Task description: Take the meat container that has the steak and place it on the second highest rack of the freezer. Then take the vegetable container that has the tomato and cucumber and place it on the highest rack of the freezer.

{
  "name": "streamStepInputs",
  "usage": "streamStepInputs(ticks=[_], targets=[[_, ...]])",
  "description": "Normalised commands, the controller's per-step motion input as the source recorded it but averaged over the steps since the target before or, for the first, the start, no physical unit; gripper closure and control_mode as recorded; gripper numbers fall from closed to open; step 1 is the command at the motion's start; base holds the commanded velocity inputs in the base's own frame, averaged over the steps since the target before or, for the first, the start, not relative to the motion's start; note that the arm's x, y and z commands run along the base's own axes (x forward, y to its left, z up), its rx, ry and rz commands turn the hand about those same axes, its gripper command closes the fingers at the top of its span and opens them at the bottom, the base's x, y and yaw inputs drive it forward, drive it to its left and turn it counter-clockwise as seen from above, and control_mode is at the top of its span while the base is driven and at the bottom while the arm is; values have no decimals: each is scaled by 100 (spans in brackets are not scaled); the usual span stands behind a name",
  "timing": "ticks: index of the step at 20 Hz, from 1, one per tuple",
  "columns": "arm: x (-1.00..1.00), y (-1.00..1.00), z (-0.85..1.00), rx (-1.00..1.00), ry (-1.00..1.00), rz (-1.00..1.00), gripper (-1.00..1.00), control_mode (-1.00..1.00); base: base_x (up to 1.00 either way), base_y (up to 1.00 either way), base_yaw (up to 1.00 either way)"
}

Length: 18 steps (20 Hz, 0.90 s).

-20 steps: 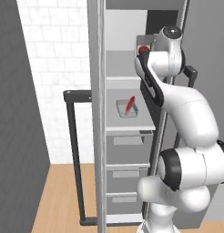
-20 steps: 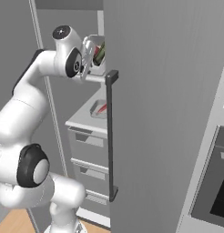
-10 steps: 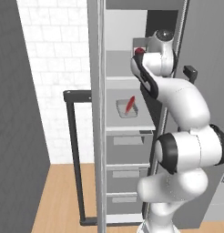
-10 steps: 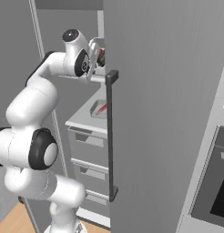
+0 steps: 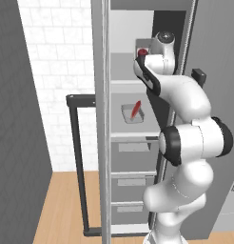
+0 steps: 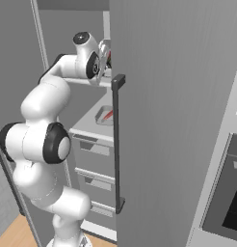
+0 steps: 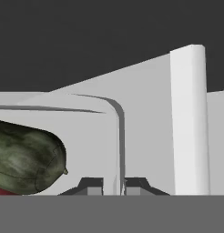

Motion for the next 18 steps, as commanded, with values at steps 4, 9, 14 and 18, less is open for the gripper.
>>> streamStepInputs(ticks=[4,9,14,18], targets=[[56,-14,0,0,0,0,100,-100,0,0,0],[57,-10,-1,0,0,0,100,-100,0,0,0],[47,-3,-7,0,0,0,100,-100,0,0,0],[44,-1,-15,0,0,0,100,-100,0,0,0]])
